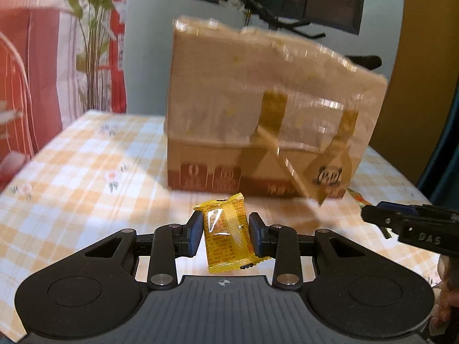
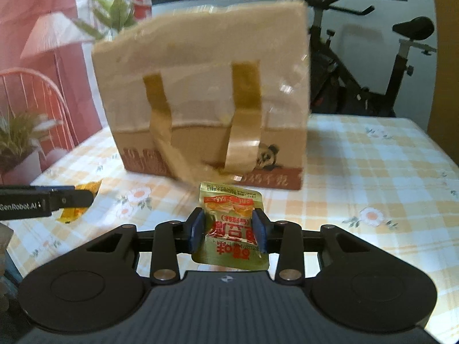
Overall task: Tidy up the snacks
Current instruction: 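Carry the yellow candy and gold packet into the paper bag and open both grippers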
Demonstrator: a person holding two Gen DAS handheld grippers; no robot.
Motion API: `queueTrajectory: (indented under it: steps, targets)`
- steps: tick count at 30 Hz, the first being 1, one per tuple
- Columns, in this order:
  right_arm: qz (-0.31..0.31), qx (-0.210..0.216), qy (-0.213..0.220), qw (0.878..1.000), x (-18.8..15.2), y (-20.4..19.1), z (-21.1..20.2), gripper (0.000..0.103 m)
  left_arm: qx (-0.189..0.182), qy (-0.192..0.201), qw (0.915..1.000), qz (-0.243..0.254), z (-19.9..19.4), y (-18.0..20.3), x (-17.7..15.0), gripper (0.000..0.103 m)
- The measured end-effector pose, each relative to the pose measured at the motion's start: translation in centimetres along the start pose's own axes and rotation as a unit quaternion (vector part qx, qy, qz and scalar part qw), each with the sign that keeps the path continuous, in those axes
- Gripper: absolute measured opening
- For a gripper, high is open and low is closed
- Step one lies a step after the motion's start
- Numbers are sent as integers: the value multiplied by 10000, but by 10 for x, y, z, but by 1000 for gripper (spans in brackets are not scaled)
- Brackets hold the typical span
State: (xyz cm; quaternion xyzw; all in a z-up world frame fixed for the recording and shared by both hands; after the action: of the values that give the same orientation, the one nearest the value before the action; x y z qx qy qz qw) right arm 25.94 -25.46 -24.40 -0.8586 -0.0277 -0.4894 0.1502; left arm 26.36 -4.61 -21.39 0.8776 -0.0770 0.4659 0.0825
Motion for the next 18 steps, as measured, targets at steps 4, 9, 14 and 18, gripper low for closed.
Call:
queueTrajectory:
  steps: [4,9,14,18]
  targets:
    - [32,70,417,9991,26,0,-20,39,-64,293,9995,23,-11,6,31,36]
    - [-168,151,1111,9936,78,-8,-46,39,-198,815,9963,203,-28,18,84,36]
    - [-412,216,1772,9831,141,-12,-62,39,-393,1140,9923,274,-24,34,135,36]
    - [-595,225,1996,9778,182,-13,-49,39,-495,1321,9893,374,-10,46,173,36]
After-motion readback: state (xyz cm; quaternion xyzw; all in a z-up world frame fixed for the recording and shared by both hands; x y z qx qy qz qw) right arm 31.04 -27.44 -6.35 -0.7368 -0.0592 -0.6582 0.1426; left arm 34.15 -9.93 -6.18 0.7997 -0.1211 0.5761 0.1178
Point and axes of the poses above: each gripper's, at about its wrist camera, not at the fingertips, and z roughly the way its jaws point, y to its right, x to its top, the point moved 10 cm from there along z, roughly the way its jaws point, and after that the axes turned 4 degrees about x, right-handed, at the moved point
